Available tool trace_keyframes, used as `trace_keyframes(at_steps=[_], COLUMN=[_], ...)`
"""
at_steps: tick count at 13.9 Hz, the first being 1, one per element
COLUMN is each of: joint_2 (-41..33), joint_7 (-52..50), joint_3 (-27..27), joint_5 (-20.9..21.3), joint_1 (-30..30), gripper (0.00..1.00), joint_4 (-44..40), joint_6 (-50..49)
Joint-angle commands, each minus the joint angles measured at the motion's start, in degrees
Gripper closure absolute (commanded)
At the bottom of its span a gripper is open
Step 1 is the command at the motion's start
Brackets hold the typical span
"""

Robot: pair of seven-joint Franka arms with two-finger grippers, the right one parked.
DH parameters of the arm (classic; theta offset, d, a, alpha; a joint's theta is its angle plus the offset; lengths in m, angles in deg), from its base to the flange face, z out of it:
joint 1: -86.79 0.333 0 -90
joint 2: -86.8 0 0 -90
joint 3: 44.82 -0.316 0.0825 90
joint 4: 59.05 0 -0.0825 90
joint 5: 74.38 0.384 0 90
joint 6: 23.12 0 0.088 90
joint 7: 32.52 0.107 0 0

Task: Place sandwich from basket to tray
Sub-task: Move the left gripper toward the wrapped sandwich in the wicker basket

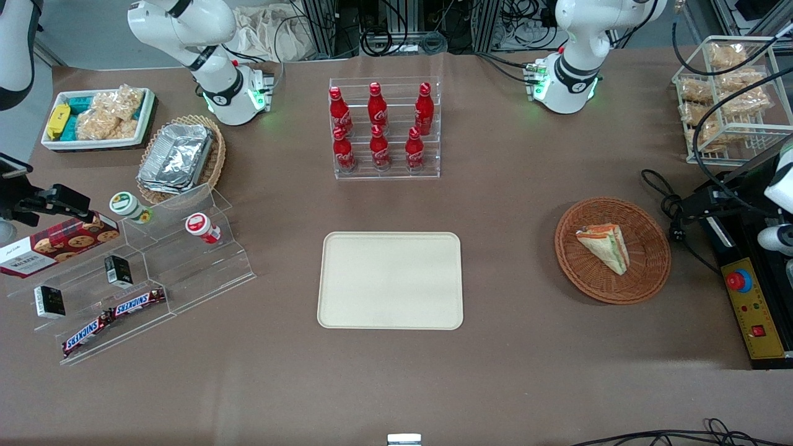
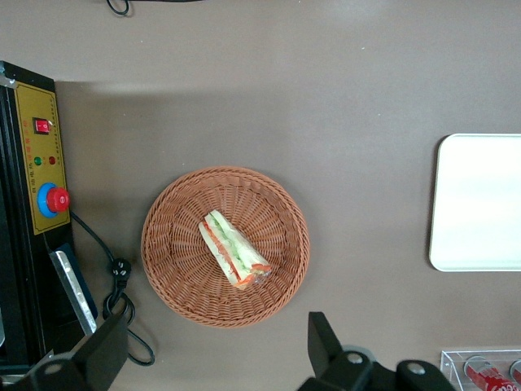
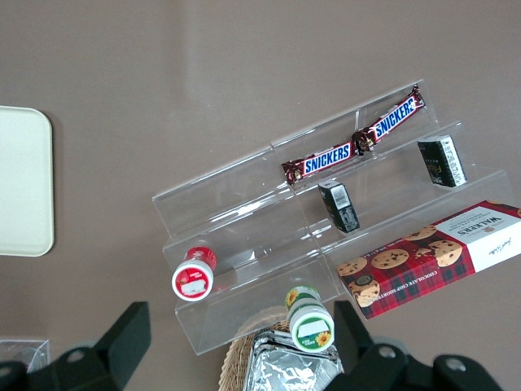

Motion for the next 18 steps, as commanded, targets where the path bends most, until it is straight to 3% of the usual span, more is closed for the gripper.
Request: trace_keyframes(at_steps=[1,5,9,14,18], joint_2=[0.09,0.52,0.09,-5.27,-5.63], joint_7=[1.05,0.62,0.45,-5.70,-16.32], joint_3=[0.06,-0.11,-0.64,-0.82,-0.82], joint_5=[0.59,0.50,0.59,-0.02,-0.29], joint_1=[-0.22,-0.48,-0.14,1.88,2.15], gripper=[0.01,0.01,0.01,0.01,0.01], joint_4=[-1.14,-0.44,7.63,27.04,37.52], joint_6=[-1.45,-2.58,-2.52,11.97,24.53])
